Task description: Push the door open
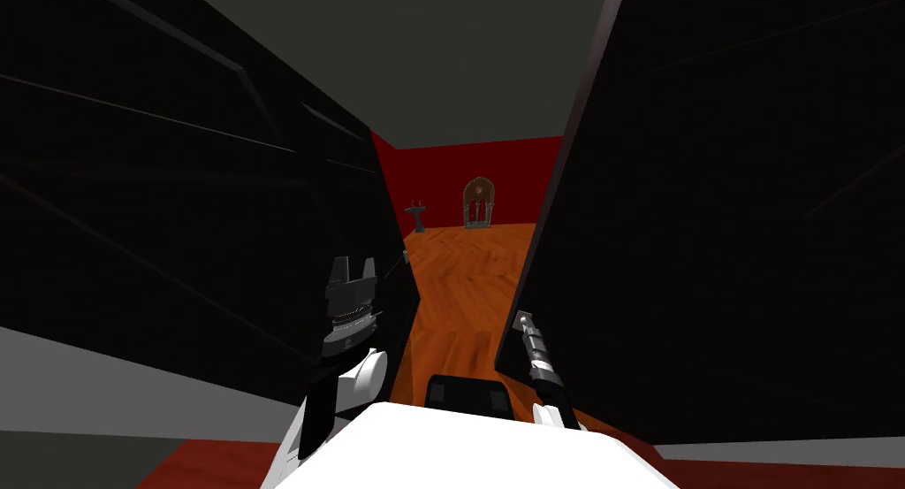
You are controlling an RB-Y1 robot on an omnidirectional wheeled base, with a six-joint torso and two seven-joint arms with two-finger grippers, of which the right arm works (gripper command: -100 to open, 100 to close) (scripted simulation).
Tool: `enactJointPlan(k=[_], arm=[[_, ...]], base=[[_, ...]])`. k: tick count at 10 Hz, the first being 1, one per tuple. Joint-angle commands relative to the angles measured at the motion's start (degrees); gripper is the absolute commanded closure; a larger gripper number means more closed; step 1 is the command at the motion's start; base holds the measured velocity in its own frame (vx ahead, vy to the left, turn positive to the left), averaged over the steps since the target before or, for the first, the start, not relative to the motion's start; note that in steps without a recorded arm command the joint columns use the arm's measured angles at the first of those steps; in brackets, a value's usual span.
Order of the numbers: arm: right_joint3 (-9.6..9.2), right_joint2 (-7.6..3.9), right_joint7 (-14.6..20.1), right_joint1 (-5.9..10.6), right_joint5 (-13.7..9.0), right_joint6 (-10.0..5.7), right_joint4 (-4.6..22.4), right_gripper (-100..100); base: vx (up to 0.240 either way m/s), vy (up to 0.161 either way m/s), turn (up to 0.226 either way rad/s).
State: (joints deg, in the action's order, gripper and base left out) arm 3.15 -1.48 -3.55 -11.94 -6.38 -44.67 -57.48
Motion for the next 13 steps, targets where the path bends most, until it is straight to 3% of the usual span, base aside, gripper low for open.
enactJointPlan(k=[1,5,6,13], arm=[[0.00,-0.02,0.0,0.01,0.0,0.07,0.0,100],[0.00,-0.02,0.0,0.01,0.0,0.07,0.0,100],[0.65,-0.70,-0.2,0.05,-0.3,0.33,0.2,100],[3.91,-2.65,-1.0,0.47,-2.1,0.68,0.4,100]], base=[[-0.033,0.000,0.012],[-0.009,0.000,0.001],[0.078,0.020,-0.031],[0.178,0.010,-0.041]])
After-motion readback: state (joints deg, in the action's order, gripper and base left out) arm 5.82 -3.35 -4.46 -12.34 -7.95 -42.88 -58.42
